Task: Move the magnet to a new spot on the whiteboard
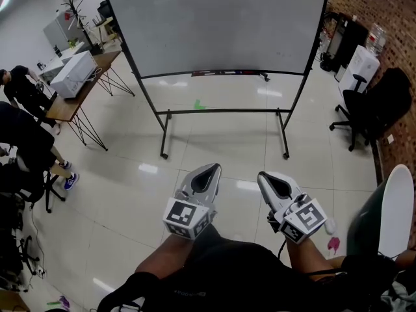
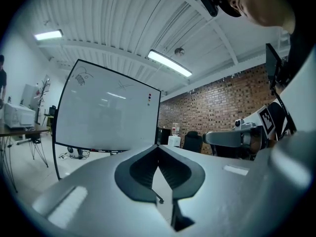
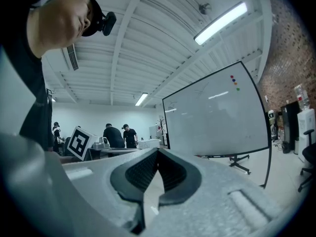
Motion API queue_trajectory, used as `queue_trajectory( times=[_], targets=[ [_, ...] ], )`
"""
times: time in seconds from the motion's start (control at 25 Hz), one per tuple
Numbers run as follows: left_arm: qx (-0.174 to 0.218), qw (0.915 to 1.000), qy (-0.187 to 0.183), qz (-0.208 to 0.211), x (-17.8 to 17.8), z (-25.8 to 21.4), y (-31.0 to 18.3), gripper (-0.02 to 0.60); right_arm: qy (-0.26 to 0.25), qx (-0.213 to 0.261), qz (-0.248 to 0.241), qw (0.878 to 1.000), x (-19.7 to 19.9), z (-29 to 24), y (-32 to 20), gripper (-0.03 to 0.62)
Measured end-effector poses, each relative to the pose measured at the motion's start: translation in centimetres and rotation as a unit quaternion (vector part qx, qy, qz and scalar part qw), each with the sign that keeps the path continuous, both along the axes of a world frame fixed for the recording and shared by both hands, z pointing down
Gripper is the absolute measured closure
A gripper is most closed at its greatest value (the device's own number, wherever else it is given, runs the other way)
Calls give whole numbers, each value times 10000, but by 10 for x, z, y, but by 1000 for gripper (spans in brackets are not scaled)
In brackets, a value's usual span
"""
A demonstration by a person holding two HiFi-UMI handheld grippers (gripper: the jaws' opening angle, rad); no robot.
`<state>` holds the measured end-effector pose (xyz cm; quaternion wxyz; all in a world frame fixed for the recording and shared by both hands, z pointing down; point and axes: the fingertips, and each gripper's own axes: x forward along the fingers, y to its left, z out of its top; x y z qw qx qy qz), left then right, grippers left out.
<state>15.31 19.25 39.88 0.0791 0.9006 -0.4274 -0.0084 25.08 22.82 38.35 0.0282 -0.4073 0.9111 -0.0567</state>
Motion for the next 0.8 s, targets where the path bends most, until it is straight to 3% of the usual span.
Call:
queue_trajectory(
  times=[0.28, 0.8],
  targets=[
    [131, 9996, -17, 244, -5, -6, 4, 566, -121, 32, 83, 9999, -12, -15, -2, 591],
    [254, 9994, -67, 241, -84, -14, -15, 565, 144, 262, 327, 9990, -74, -22, -19, 591]
  ],
)
